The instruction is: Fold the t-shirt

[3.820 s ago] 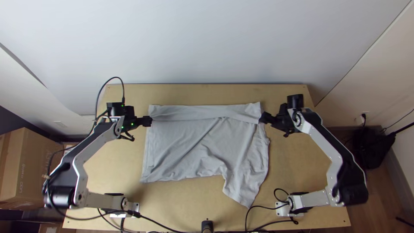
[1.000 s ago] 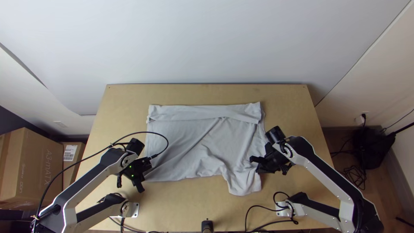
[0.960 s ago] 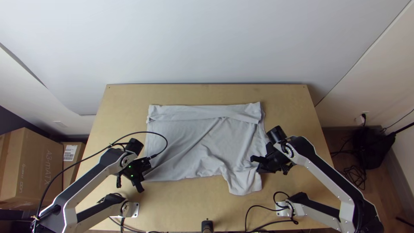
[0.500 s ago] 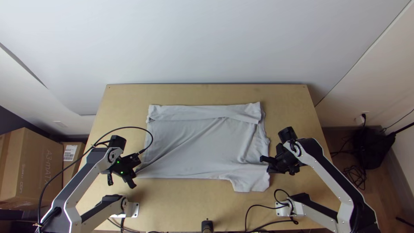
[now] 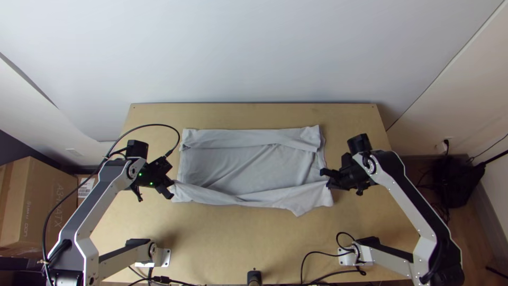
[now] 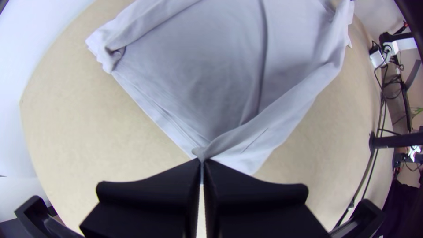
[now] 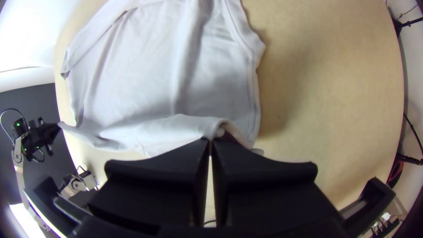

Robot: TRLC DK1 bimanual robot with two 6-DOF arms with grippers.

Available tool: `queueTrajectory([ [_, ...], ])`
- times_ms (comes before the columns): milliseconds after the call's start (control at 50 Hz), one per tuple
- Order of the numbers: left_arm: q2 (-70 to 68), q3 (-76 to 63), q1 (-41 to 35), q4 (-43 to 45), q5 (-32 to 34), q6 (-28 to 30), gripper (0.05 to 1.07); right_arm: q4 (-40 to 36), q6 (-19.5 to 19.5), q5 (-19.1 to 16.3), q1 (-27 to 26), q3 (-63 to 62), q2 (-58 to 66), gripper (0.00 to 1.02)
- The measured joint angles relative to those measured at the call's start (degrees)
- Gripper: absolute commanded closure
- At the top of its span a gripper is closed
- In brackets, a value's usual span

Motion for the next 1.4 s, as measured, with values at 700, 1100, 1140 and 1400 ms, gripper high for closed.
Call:
queueTrajectory([
  [700,25.7,24.4,5.7,7.3,6.0,-7.4,1.05,13.3,-5.4,1.3,-2.6,20.7,22.4,1.00],
  [1100,41.3,42.0,5.2,7.3,6.0,-10.8,1.05,14.7,-6.0,2.2,-4.4,43.5,43.3,0.99],
  [1140,42.5,43.2,4.9,7.3,6.0,-11.4,1.05,14.9,-6.0,2.6,-4.5,45.7,45.4,0.99],
  [1400,44.4,44.6,3.0,6.7,6.0,-13.4,0.09,14.8,-6.0,4.7,-4.6,52.4,54.1,0.03],
])
